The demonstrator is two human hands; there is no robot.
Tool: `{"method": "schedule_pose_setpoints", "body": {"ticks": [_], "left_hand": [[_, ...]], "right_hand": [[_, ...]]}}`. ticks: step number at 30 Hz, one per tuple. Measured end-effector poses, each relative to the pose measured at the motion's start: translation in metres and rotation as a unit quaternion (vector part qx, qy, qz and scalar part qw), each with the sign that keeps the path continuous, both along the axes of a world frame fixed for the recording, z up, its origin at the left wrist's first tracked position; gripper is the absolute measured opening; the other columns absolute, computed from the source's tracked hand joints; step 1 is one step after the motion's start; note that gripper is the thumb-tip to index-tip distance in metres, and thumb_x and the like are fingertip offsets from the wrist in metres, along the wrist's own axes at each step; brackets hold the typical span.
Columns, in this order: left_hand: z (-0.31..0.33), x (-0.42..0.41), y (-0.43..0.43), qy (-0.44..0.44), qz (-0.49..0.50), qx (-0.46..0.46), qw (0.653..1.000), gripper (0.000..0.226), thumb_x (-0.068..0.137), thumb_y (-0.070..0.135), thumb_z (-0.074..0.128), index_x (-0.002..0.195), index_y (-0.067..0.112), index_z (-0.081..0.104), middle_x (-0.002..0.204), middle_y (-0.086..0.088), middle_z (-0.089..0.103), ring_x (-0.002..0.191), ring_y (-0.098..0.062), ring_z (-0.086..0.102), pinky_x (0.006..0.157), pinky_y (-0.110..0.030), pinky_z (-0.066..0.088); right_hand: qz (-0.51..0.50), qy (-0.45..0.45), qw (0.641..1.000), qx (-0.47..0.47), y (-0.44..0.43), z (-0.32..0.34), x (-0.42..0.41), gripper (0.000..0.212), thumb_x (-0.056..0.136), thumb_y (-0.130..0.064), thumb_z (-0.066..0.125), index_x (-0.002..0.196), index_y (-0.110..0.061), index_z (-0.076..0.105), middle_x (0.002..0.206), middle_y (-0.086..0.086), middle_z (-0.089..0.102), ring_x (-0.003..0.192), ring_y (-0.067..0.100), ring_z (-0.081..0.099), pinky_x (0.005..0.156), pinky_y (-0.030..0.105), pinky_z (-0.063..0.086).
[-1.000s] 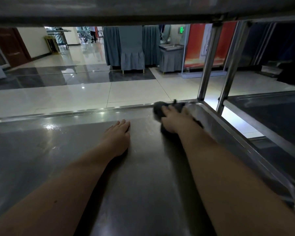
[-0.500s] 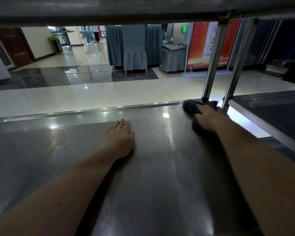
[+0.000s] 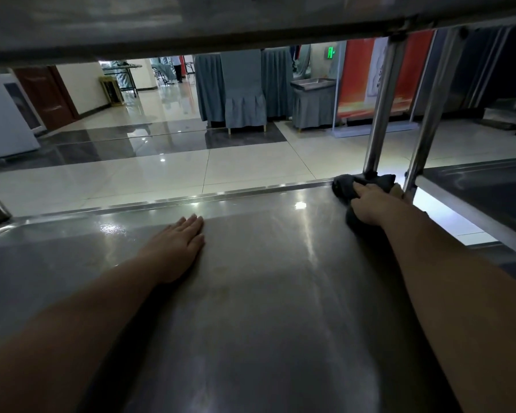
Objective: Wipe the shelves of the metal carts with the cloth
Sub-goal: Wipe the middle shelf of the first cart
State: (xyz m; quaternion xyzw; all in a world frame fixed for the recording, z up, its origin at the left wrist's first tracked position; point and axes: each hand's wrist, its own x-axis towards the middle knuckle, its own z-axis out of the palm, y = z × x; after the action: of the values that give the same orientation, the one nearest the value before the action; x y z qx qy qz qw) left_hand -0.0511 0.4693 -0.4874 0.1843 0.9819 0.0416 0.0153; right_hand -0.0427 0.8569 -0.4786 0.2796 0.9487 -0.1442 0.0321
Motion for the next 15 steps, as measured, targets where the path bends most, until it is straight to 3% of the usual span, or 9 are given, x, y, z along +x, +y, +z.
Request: {"method": "schedule_pose_setpoints", "body": {"ticks": [3,6,11,15], "left_hand": [[-0.002,0.000,-0.001,0.001,-0.005,0.000,1.000,0.054,0.104,0.037,0.021,0.154,0.021,0.008,0.161,0.003,0.004,0.148,-0.012,0.004,0.117,-0.027,0.004],[-0.003,-0.001,-0.002,0.007,-0.005,0.000,1.000,0.054,0.104,0.036,0.022,0.154,0.021,0.009,0.161,0.003,0.005,0.148,-0.012,0.005,0.117,-0.026,0.004],[-0.003,-0.001,0.001,0.020,0.006,-0.011,1.000,0.054,0.104,0.036,0.022,0.154,0.019,0.010,0.161,0.001,0.006,0.148,-0.014,0.007,0.116,-0.026,0.007],[-0.001,0.000,0.005,0.024,0.008,-0.037,0.999,0.055,0.104,0.034,0.019,0.154,0.017,0.005,0.161,-0.002,0.002,0.148,-0.017,0.007,0.119,-0.030,0.009]], "right_hand": [[0.066,0.018,0.998,-0.003,-0.048,0.011,-0.002,0.057,0.096,-0.041,0.033,0.149,-0.046,0.012,0.162,0.002,0.000,0.145,0.043,-0.001,0.114,0.064,0.006],[0.163,0.028,0.986,0.022,-0.123,0.016,-0.010,0.055,0.098,-0.033,0.030,0.151,-0.040,0.015,0.162,0.003,0.006,0.145,0.042,0.004,0.116,0.055,0.005],[0.316,0.017,0.948,0.046,-0.219,0.009,-0.022,0.059,0.097,-0.032,0.030,0.153,-0.038,0.009,0.163,-0.004,0.005,0.146,0.041,-0.004,0.116,0.057,-0.001],[0.348,0.021,0.937,0.036,-0.236,0.004,-0.009,0.057,0.099,-0.035,0.029,0.152,-0.041,0.010,0.162,-0.005,0.006,0.146,0.040,-0.004,0.116,0.056,-0.003]]}}
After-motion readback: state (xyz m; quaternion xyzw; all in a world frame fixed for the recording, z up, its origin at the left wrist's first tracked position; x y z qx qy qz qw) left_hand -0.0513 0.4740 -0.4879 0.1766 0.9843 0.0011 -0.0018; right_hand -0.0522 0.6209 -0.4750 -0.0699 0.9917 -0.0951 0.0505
